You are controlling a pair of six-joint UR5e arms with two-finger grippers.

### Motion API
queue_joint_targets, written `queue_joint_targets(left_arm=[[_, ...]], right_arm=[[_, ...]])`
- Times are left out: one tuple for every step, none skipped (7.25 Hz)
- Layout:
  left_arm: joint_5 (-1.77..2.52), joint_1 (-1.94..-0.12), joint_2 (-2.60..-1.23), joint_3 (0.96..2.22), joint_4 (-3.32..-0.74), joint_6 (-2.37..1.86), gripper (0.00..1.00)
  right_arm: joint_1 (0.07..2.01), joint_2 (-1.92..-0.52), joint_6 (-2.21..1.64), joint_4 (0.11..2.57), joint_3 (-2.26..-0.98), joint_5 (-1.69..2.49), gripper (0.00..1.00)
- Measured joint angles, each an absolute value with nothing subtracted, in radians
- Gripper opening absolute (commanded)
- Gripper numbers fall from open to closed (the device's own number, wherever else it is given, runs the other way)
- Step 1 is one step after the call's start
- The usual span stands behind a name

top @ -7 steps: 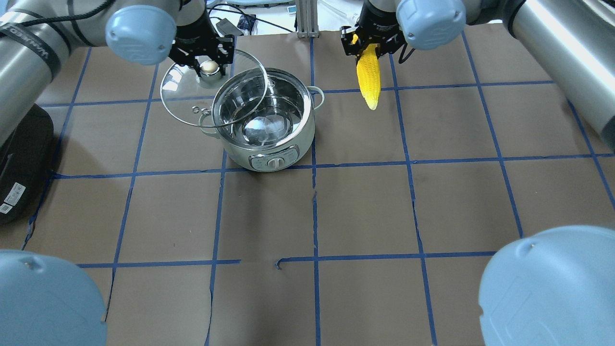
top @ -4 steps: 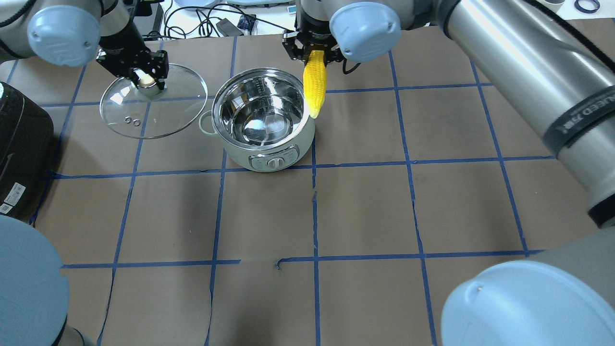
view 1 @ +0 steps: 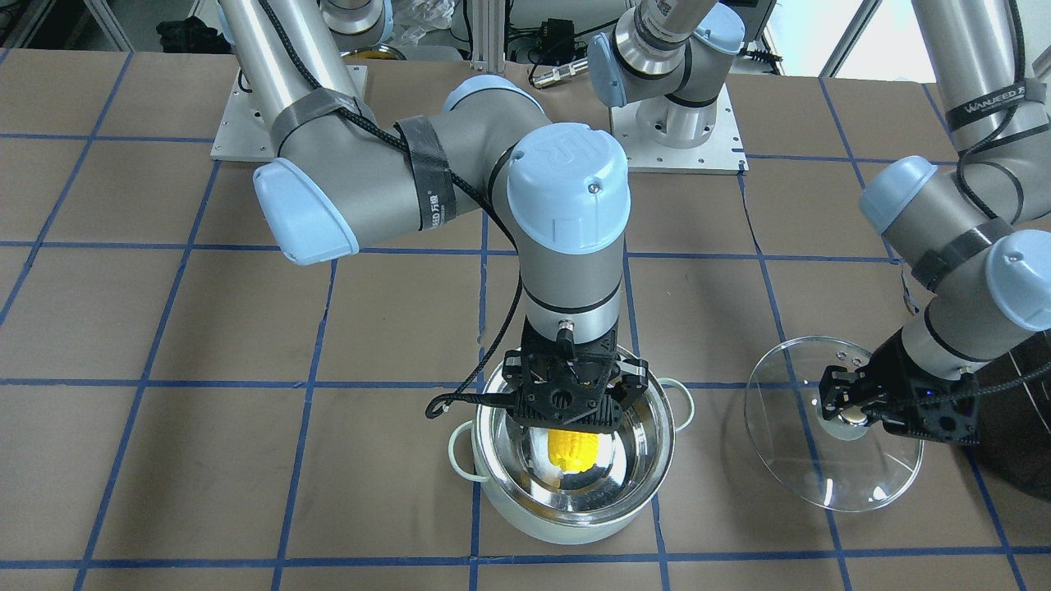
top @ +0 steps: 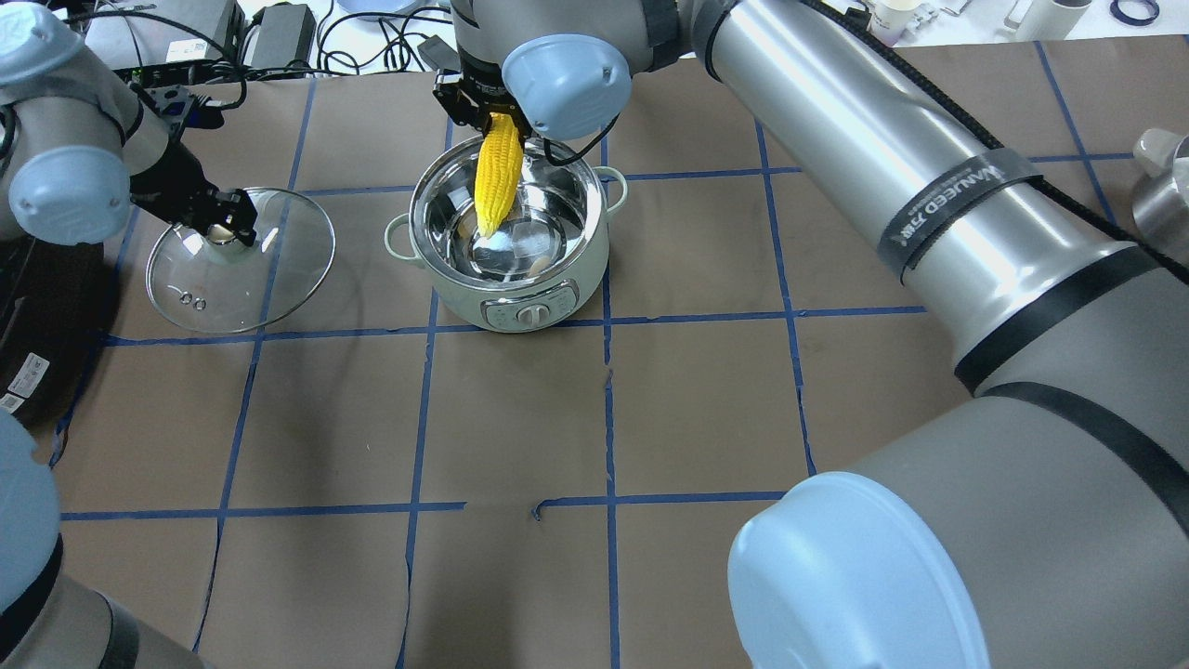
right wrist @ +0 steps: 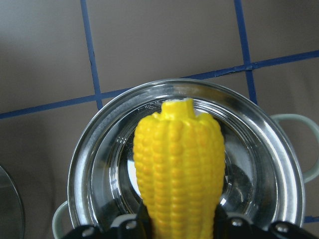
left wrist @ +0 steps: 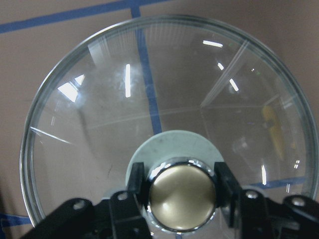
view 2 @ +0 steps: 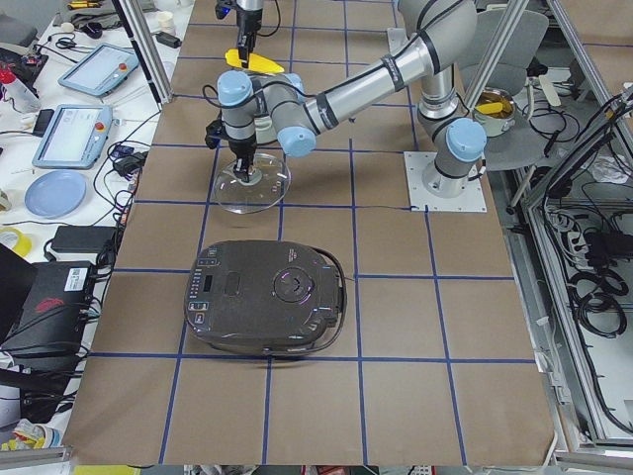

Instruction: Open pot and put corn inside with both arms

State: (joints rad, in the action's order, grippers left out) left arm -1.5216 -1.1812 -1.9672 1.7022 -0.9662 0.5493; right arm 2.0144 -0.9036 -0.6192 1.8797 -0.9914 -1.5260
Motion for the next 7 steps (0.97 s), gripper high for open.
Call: queue_joint_targets(left_arm=[[-1.482, -1.155, -1.966, 1.775, -0.889, 0.567, 0.00], [-1.464, -1.142, -1.964, 1.827, -0.835, 0.574, 0.24], [-1.458, -1.136, -1.963, 1.854, -0.809, 0.577, 0.99], [-1.459, -1.136, -1.962, 1.864, -0.799, 0.578, 1.00], [-1.462, -1.138, -1.962, 1.866, -0.800, 0.580, 1.00], [-1.471, -1.140, -1.961, 1.858, -0.816, 0.580, 1.00], [-1.491, -1.148, -1.957, 1.826, -0.872, 0.574, 1.00]], right_arm=[[2.022, -0.890, -0.625, 1.881, -0.988, -1.528, 0.61], [2.025, -0.880, -0.628, 1.882, -0.988, -1.528, 0.75], [2.027, -0.870, -0.632, 1.883, -0.988, -1.526, 0.89], [2.028, -0.865, -0.635, 1.884, -0.988, -1.525, 0.93], [2.029, -0.864, -0.639, 1.884, -0.990, -1.525, 1.00], [2.029, -0.865, -0.643, 1.884, -0.992, -1.524, 1.00], [2.029, -0.868, -0.645, 1.882, -0.992, -1.524, 1.00]])
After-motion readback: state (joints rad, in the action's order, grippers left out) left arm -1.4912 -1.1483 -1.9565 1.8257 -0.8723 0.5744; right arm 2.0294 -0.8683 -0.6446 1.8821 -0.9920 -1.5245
